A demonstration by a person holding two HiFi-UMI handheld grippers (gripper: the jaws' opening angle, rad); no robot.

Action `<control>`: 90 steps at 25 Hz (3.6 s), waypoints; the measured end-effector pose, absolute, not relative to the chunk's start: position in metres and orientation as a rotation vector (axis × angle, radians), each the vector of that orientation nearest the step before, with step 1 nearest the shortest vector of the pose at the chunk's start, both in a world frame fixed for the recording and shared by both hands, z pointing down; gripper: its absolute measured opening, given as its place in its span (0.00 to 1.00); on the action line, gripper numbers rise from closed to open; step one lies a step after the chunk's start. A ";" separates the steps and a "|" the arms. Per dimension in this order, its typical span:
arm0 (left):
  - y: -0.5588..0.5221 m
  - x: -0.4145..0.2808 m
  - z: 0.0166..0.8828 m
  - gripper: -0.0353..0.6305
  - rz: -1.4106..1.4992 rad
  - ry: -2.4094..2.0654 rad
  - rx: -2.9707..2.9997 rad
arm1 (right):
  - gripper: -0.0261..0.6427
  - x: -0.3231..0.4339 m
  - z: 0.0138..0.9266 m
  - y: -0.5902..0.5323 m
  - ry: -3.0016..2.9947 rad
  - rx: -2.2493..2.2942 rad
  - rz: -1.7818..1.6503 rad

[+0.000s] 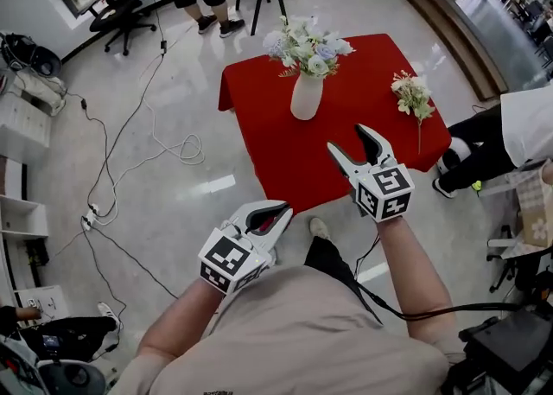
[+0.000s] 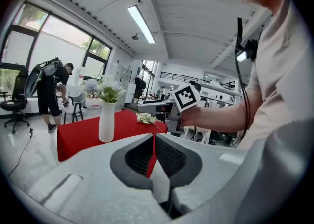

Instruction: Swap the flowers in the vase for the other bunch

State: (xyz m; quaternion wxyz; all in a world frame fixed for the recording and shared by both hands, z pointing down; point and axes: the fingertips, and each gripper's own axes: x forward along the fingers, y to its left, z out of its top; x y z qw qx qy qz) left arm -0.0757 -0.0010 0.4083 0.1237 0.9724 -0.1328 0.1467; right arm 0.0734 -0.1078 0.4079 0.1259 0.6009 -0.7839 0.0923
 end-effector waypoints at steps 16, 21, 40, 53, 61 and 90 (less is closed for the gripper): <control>-0.062 -0.001 0.406 0.07 0.431 -0.831 2.695 | 0.67 0.104 0.416 -0.272 -2.496 1.512 0.173; -0.069 0.002 0.408 0.07 0.424 -0.955 2.649 | 0.72 0.102 0.420 -0.298 -2.514 1.512 0.149; -0.071 -0.021 0.402 0.07 0.455 -1.145 2.588 | 0.27 0.099 0.414 -0.312 -2.526 1.593 0.056; -0.071 -0.028 0.403 0.07 0.442 -1.098 2.607 | 0.16 0.101 0.403 -0.307 -2.545 1.574 0.041; -0.059 -0.042 0.406 0.07 0.429 -1.081 2.618 | 0.15 0.096 0.380 -0.296 -2.588 1.579 0.027; -0.070 -0.062 0.399 0.07 0.370 -0.921 2.685 | 0.14 0.100 0.203 -0.256 -2.853 1.677 -0.071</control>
